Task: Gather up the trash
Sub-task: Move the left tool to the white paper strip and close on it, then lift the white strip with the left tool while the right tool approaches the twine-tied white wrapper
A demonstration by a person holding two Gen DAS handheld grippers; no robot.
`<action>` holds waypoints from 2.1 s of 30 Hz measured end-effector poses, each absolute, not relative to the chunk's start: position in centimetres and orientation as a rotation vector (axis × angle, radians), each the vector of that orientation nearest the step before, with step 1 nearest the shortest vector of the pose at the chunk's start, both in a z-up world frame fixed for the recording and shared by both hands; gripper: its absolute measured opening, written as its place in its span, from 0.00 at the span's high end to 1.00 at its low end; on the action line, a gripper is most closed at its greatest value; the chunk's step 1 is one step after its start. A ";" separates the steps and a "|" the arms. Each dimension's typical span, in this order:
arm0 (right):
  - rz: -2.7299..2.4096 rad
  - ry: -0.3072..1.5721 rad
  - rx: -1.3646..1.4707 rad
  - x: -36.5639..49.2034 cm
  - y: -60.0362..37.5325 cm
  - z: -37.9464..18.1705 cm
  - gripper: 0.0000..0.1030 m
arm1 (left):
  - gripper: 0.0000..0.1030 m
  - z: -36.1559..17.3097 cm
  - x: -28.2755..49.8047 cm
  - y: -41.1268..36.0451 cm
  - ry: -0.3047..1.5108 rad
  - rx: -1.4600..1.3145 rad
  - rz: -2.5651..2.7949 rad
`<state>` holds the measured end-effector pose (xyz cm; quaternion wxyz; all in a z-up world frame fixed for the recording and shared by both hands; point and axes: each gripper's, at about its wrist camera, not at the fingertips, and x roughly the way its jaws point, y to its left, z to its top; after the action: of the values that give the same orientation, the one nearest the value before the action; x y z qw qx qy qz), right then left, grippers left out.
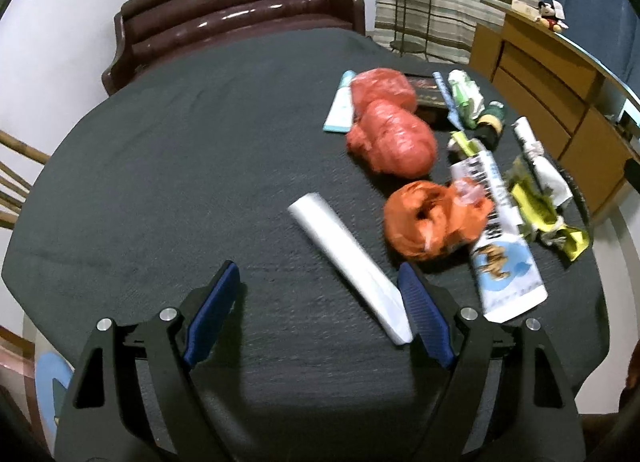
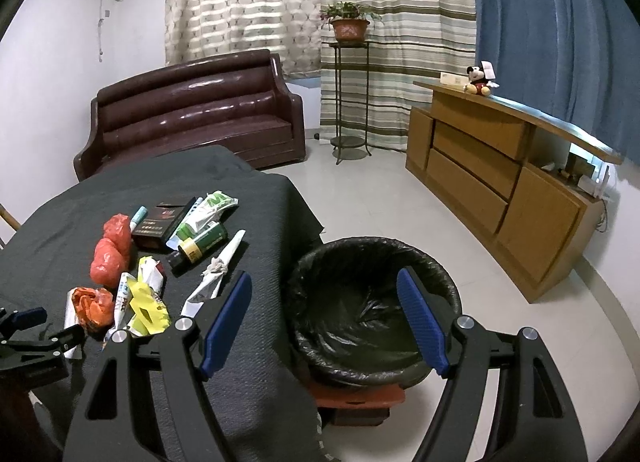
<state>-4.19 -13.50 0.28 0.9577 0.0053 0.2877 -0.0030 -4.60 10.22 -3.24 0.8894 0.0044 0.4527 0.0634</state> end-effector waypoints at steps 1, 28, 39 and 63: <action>-0.005 0.583 0.010 -4.2 -13.5 0.3 0.29 | 0.22 -3.3 -4.7 10.4 0.945 0.010 0.140; -0.004 0.583 0.016 -4.4 -12.8 0.2 0.29 | 0.33 -3.4 -3.2 11.7 0.945 -0.052 0.061; -0.004 0.584 0.020 -4.3 -12.7 0.0 0.29 | 0.71 -2.9 -2.7 10.9 0.926 -0.030 0.002; 0.021 0.565 0.011 -4.6 -11.4 0.1 0.29 | 0.31 -1.1 -4.9 10.3 0.894 -0.039 0.062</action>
<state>-4.57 -11.37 0.06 0.9603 0.0053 0.2789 0.0104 -4.86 10.29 -1.13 0.9012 -0.0190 0.4320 0.0302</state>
